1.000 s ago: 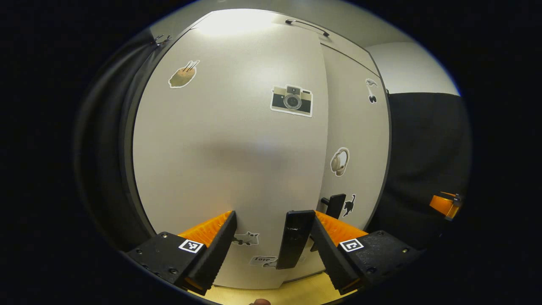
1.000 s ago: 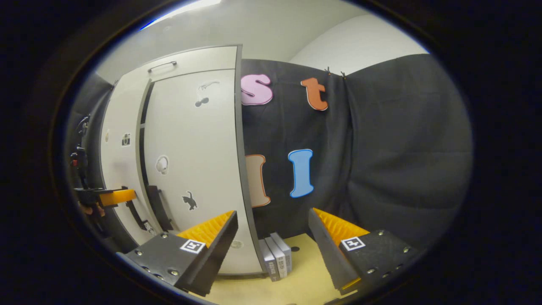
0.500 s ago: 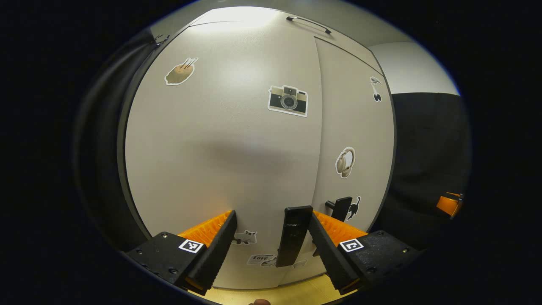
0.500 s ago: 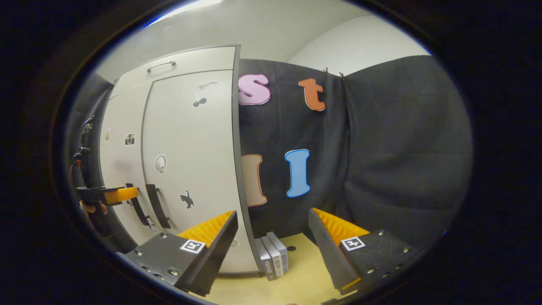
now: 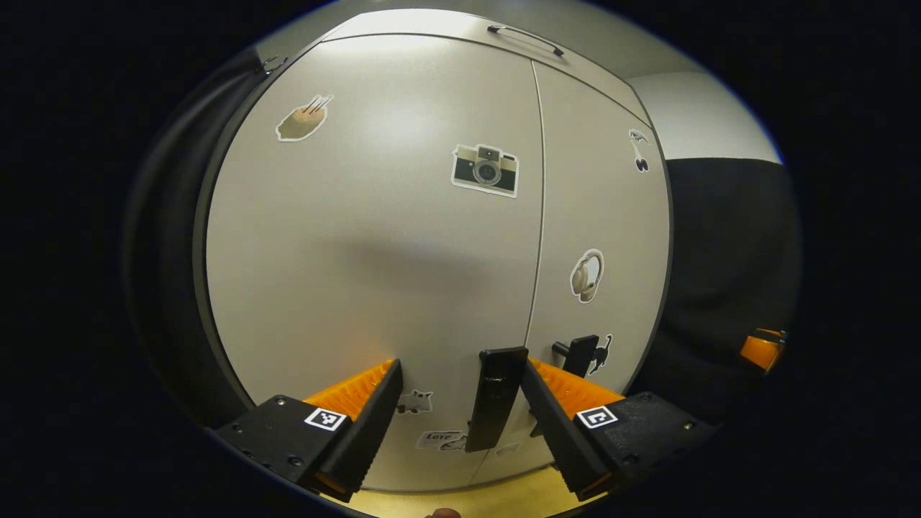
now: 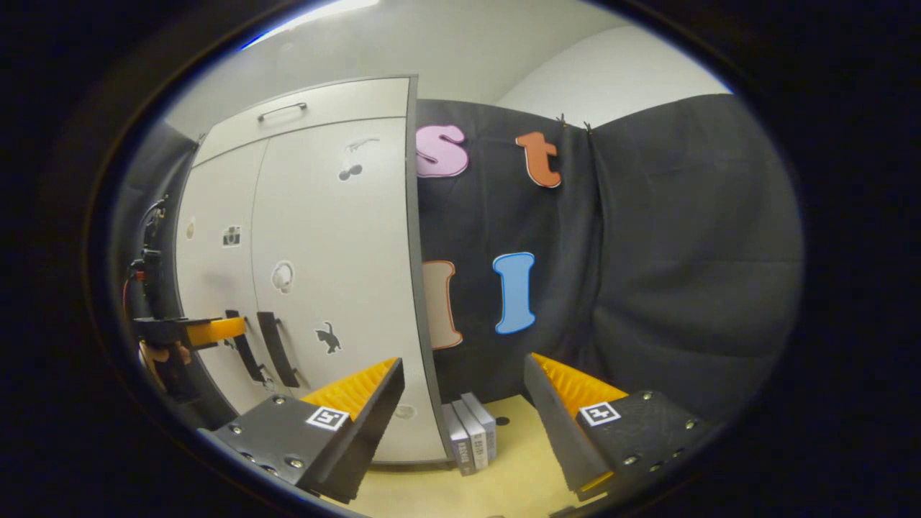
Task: Grab one shoe with the right hand and put it into the shoe cabinet, grab the other shoe with the left hand and put it into the shoe cabinet; then close the right door with the right hand and the left door with the left hand.
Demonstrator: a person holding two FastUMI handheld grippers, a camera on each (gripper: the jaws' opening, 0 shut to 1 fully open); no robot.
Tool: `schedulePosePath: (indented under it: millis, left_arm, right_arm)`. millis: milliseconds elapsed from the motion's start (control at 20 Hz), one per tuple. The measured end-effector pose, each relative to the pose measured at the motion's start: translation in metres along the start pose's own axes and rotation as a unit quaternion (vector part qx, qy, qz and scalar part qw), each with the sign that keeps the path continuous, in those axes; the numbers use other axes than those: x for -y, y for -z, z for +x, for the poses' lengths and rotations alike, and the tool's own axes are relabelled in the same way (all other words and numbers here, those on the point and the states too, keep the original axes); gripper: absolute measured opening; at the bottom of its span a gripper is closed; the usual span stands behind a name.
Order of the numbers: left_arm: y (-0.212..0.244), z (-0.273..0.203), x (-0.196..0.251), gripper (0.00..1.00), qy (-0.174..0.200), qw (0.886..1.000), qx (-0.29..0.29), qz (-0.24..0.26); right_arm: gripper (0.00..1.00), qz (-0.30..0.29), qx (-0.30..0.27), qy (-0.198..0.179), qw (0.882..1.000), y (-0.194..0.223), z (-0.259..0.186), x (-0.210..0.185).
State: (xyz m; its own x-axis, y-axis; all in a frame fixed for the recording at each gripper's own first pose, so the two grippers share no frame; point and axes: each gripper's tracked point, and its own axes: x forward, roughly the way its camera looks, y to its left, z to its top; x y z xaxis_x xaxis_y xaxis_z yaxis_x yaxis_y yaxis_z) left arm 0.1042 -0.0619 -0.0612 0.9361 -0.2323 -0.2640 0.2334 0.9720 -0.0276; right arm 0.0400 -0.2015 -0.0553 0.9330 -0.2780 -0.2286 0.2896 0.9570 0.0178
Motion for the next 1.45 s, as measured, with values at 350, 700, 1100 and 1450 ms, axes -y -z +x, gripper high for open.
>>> schedulePosePath:
  millis: [350, 700, 1100, 1450]
  left_arm:
    - [-0.024, -0.059, -0.015, 0.97, -0.03, 0.999, 0.023, 0.022]
    - [-0.068, -0.159, -0.029, 0.96, -0.078, 0.994, 0.074, 0.028]
    - [-0.084, -0.227, -0.039, 0.96, -0.123, 0.986, 0.105, 0.04]
    - [-0.076, -0.244, -0.04, 0.96, -0.138, 0.984, 0.11, 0.031]
  right_arm:
    - [1.0, -0.001, 0.021, -0.056, 0.998, -0.025, -0.017, -0.048]
    - [1.0, 0.007, 0.061, -0.143, 0.988, -0.062, -0.046, -0.128]
    - [1.0, 0.014, 0.088, -0.189, 0.978, -0.081, -0.065, -0.182]
    - [1.0, -0.01, 0.091, -0.2, 0.975, -0.07, -0.07, -0.202]
